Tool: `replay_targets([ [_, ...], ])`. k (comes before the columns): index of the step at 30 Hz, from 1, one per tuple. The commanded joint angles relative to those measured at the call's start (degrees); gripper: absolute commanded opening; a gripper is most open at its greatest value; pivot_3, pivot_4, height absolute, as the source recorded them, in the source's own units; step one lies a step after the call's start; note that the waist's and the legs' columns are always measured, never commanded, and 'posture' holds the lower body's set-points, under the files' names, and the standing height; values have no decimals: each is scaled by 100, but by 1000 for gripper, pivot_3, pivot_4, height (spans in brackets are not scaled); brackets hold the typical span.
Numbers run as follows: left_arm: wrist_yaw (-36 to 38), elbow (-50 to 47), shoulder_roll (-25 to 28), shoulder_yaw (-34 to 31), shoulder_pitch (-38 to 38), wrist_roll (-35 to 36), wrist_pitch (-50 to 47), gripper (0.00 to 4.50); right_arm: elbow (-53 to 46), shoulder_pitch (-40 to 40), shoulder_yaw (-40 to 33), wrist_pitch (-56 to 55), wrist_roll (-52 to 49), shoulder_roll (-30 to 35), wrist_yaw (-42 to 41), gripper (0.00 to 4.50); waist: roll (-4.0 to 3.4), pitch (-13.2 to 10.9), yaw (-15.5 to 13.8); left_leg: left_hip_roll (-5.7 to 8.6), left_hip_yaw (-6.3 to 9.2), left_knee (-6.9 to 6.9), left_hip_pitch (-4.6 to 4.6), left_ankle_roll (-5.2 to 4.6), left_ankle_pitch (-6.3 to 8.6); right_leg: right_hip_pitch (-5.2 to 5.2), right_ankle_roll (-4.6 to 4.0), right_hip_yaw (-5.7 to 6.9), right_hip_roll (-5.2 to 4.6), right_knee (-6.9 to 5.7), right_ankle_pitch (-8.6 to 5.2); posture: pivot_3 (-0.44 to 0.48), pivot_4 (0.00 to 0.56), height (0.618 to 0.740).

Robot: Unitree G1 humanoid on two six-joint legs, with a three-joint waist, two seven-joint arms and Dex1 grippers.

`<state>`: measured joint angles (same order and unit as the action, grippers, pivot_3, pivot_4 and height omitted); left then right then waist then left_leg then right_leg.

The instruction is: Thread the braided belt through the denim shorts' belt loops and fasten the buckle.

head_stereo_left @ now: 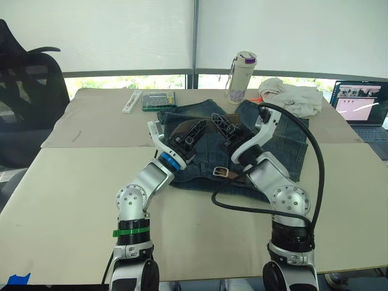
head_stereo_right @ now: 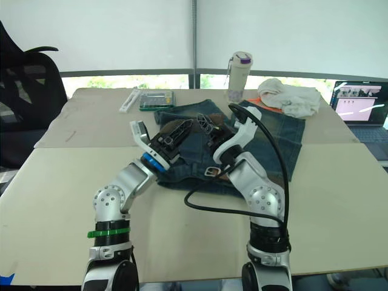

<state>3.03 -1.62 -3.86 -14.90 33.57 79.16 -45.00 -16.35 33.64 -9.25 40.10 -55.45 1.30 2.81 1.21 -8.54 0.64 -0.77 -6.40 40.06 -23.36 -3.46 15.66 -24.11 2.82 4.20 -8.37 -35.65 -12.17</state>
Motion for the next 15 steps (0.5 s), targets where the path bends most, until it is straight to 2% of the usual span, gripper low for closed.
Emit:
replay_targets([
  [1,98,-278,-10,43,15,193,-22,58,-211,17,13,34,-111,-2,-27,0,0,0,1,0,0,0,0,0,0,0,0,0,0,0,0,0,150,737],
  [5,95,-282,-22,56,18,183,-6,58,-223,-11,39,76,-118,37,-72,0,0,0,-1,0,0,0,0,0,0,0,0,0,0,0,0,0,150,737],
  [7,16,-257,11,64,8,107,-11,0,-235,-27,-31,200,-396,96,-204,949,0,0,-2,0,0,0,0,0,0,0,0,0,0,0,0,0,150,737],
  [9,-51,-273,78,73,-11,46,-32,0,-333,-66,-75,349,-631,263,-390,1578,0,0,-3,0,0,0,0,0,0,1,0,0,0,1,0,0,150,737],
  [15,-1082,-619,818,214,-182,-243,-552,0,-741,-776,566,-54,872,1812,-1519,3612,0,0,-8,-1,3,-3,1,-1,1,3,0,-3,-1,5,0,0,150,737],
])
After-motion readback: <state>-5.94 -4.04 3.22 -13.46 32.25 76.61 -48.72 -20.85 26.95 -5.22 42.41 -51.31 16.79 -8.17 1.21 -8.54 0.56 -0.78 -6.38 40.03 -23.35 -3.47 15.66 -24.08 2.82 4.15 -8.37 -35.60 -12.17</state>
